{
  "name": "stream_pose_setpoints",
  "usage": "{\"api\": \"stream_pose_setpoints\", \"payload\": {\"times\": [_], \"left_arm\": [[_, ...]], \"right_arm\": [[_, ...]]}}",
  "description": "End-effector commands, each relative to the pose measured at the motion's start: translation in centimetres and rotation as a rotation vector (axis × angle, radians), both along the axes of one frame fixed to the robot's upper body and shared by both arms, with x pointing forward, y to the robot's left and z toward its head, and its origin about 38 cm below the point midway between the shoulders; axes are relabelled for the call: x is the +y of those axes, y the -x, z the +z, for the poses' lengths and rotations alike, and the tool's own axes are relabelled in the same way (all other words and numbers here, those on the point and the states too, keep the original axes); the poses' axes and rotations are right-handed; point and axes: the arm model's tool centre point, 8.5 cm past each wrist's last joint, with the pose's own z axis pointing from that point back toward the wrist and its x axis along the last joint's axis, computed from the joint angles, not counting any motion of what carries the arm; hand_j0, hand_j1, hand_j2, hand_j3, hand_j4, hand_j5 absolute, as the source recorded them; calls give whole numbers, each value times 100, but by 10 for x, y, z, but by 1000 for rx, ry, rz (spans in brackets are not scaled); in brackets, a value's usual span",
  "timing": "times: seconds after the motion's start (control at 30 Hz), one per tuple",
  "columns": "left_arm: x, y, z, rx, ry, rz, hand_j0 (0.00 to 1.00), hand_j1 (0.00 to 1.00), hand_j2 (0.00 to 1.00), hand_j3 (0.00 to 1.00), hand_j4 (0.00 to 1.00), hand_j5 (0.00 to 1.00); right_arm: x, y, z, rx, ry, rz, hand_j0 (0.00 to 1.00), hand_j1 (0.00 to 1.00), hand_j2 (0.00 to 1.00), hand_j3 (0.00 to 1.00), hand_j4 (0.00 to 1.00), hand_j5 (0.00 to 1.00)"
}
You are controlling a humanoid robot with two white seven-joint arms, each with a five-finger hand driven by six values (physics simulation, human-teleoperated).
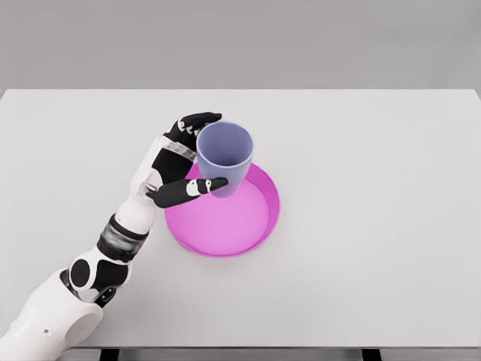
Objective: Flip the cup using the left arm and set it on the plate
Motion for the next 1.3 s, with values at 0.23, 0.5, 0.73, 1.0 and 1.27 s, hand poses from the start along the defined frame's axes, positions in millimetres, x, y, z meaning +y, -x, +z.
{"api": "stream_pose_setpoints", "payload": {"times": [0.23, 0.5, 0.73, 1.0, 1.27], "left_arm": [[1, 0, 1, -3, 1, 1, 84, 84, 84, 84, 84, 84], [1, 0, 2, -6, 0, 1, 95, 95, 95, 95, 95, 95], [4, -1, 2, -7, -5, 5, 95, 95, 95, 95, 95, 95], [45, -12, 47, -133, -148, -7, 100, 100, 100, 100, 100, 100], [110, 1, 71, -67, -169, -333, 100, 100, 100, 100, 100, 100]], "right_arm": [[0, 0, 0, -1, 1, 1, 100, 100, 100, 100, 100, 100], [0, 0, 0, -1, 1, 1, 100, 100, 100, 100, 100, 100], [0, 0, 0, -1, 0, -1, 100, 100, 100, 100, 100, 100], [0, 0, 0, -1, 1, 1, 100, 100, 100, 100, 100, 100], [0, 0, 0, -1, 1, 1, 100, 100, 100, 100, 100, 100]]}}
